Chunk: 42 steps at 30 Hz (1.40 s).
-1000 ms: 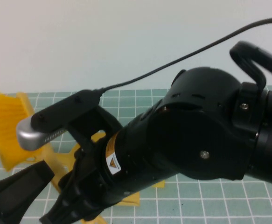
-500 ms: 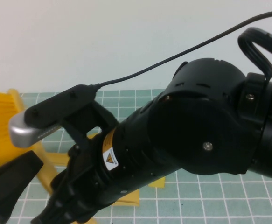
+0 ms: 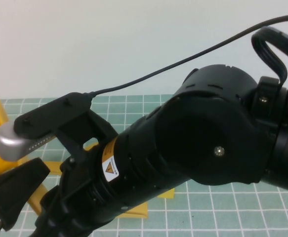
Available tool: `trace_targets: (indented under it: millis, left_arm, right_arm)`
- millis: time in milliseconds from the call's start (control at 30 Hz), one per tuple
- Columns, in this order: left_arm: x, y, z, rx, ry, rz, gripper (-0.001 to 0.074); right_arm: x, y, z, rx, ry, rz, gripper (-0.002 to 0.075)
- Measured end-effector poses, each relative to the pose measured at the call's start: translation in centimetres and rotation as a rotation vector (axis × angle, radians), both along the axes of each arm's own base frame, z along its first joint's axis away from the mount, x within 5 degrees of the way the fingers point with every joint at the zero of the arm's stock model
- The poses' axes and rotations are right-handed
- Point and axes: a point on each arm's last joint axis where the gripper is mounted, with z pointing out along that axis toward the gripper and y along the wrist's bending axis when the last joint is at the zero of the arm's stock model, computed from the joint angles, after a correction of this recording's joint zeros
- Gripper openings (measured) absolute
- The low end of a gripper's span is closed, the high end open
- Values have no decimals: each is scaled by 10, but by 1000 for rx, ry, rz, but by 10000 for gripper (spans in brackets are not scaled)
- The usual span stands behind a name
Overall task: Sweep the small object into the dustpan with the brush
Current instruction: Hand over the broom
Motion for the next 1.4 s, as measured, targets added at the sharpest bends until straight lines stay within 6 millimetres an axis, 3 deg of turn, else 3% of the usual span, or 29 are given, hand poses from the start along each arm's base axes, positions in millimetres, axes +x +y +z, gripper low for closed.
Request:
trace_targets:
  millis: [133,200,300,500,833,933,1133,1400]
  left_arm:
    - [5,-2,-2,-31,39,-22,508]
    - [6,-3,-1,-52,48,-27,464]
    - [5,-3,0,-63,41,-32,340]
    - [3,-5,0,-61,45,-65,4]
    - [1,-8,-1,-19,27,-105,0]
    - [1,-8,-2,-3,27,-106,0]
    - [2,-7,-4,11,30,-92,0]
    - [4,-4,-3,12,26,-56,0]
  right_arm:
    - [-1,4,-4,-5,2,11,188]
    - [-1,6,-7,-11,4,13,188]
    - [1,9,-14,-28,8,13,188]
    - [2,10,-12,-14,0,12,188]
    - [1,9,-13,-29,-2,27,210]
    - [0,9,-14,-37,16,34,268]
    - [3,8,-14,-29,50,29,507]
    - [33,-25,-2,-30,141,5,559]
